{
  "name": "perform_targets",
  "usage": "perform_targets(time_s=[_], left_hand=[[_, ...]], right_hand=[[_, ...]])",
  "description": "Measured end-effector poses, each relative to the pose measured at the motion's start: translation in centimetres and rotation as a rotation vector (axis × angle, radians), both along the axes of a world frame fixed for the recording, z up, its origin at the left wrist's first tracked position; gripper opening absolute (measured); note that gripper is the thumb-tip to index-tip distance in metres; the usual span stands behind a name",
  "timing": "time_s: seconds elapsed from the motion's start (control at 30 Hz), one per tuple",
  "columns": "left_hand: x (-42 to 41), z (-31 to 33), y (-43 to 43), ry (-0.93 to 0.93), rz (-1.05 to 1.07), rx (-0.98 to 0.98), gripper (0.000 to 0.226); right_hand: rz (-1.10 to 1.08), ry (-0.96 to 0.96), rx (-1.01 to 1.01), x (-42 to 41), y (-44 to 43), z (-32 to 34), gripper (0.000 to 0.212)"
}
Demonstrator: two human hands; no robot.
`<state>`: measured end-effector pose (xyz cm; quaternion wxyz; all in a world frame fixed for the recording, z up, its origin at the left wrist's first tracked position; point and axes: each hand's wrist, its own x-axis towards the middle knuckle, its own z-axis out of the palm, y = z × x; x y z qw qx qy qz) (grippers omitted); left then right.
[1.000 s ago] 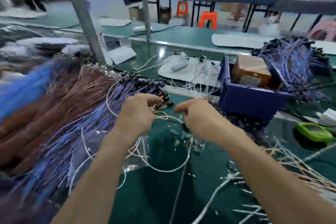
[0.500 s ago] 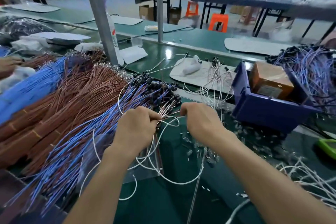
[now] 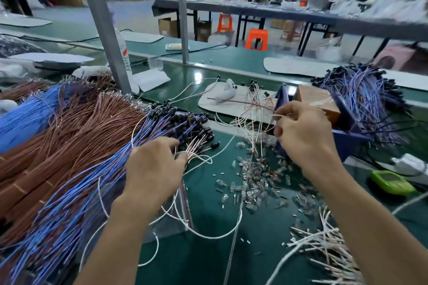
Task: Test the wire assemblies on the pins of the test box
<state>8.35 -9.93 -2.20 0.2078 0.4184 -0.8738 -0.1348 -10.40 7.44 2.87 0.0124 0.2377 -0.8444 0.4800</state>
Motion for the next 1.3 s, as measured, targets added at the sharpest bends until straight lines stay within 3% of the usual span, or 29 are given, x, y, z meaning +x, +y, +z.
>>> perform_targets(time_s=[0.1, 0.17, 0.23, 0.33, 0.5, 0.63, 0.73, 0.83, 0.9, 0.97, 1.1, 1.23, 1.3], left_hand=[[-1.4, 1.8, 2.0, 0.268, -0.225, 0.084, 0.043], [-3.5, 1.7, 3.7, 0.230, -0.378, 0.179, 0.050], [-5.6, 0.5, 4.6, 0.121, -0.439, 0.256, 0.042], [-6.7, -2.4, 3.4, 0.113, -0.393, 0.324, 0.017], [-4.7, -4.3, -1.3, 0.280, -0.208, 0.289, 0.017], [-3.6, -3.3, -2.4, 0.368, -0.116, 0.299, 0.017], [-3.8, -1.4, -0.2, 0.480, -0.144, 0.187, 0.019], [-5.0, 0.8, 4.1, 0.496, -0.342, 0.177, 0.015], [-6.3, 1.1, 7.2, 0.370, -0.533, 0.375, 0.011], [-7.8, 0.6, 9.8, 0.273, -0.663, 0.692, 0.015], [-10.2, -0.6, 12.7, 0.331, -0.767, 1.296, 0.021], [-11.6, -1.7, 13.3, 0.493, -0.715, 1.509, 0.017], [-12.0, -2.3, 13.2, 0.586, -0.670, 1.527, 0.025]], right_hand=[[0.002, -0.109, -0.075, -0.2, 2.0, 0.1, 0.029], [0.062, -0.221, -0.178, 0.0, 2.5, 0.3, 0.028], [0.098, -0.319, -0.290, 0.1, 3.0, 0.8, 0.024], [0.034, -0.324, -0.358, -1.3, 4.8, 2.2, 0.023], [-0.124, -0.281, -0.368, -5.7, 10.5, 4.4, 0.023], [-0.113, -0.331, -0.375, -7.2, 13.6, 4.5, 0.023], [-0.067, -0.383, -0.375, -6.3, 13.9, 3.7, 0.023], [-0.014, -0.445, -0.366, -4.7, 14.0, 3.1, 0.023], [0.007, -0.482, -0.354, -3.7, 14.2, 2.8, 0.024], [0.035, -0.523, -0.332, -3.0, 14.5, 2.7, 0.026], [0.090, -0.545, -0.213, -2.4, 15.3, 2.2, 0.022], [0.098, -0.430, -0.069, -2.9, 16.4, 0.5, 0.024], [0.112, -0.375, -0.008, -3.2, 16.8, -0.3, 0.030]])
